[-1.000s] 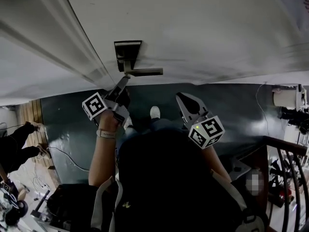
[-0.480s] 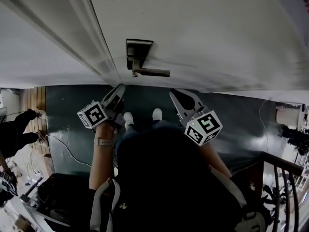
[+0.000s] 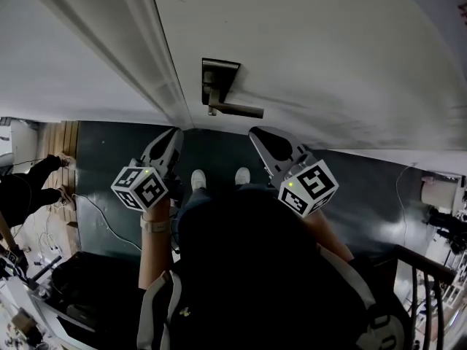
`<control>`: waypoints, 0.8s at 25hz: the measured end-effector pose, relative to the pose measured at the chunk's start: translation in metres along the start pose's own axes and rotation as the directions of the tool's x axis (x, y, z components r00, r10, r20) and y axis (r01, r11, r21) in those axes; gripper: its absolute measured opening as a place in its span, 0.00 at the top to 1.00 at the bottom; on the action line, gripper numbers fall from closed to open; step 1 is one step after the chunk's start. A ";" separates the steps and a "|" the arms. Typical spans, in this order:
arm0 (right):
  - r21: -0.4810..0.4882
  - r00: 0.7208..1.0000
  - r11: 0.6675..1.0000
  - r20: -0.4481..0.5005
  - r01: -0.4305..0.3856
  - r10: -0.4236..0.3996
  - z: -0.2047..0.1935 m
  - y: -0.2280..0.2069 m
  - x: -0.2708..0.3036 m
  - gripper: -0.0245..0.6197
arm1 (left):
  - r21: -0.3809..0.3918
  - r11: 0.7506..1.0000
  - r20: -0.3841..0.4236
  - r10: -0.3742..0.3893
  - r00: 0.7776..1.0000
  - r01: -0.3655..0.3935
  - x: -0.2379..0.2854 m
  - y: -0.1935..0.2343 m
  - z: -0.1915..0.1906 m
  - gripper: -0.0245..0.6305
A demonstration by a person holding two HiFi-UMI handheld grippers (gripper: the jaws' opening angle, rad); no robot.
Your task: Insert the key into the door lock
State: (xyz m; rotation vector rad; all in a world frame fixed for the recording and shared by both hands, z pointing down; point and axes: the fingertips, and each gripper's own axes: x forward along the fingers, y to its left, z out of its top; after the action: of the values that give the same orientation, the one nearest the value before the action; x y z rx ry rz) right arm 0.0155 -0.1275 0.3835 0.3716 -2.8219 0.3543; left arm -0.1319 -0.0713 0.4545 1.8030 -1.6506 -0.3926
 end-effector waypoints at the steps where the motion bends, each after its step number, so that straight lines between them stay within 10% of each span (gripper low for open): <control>1: -0.009 1.000 1.000 0.005 -0.011 0.011 0.004 0.003 0.001 0.93 | 0.036 0.999 0.009 0.011 1.000 -0.012 -0.003 -0.003 0.005 0.95; 20: -0.194 0.988 0.973 0.066 -0.125 0.140 0.062 0.041 0.002 0.93 | 0.518 0.844 0.160 0.062 0.985 -0.137 -0.036 -0.069 0.056 0.95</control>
State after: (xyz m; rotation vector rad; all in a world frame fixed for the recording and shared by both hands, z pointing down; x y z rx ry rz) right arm -0.0122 -0.1062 0.3179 0.1607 -2.9344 0.0970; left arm -0.1190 -0.0520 0.3613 2.1003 -2.0908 -0.0032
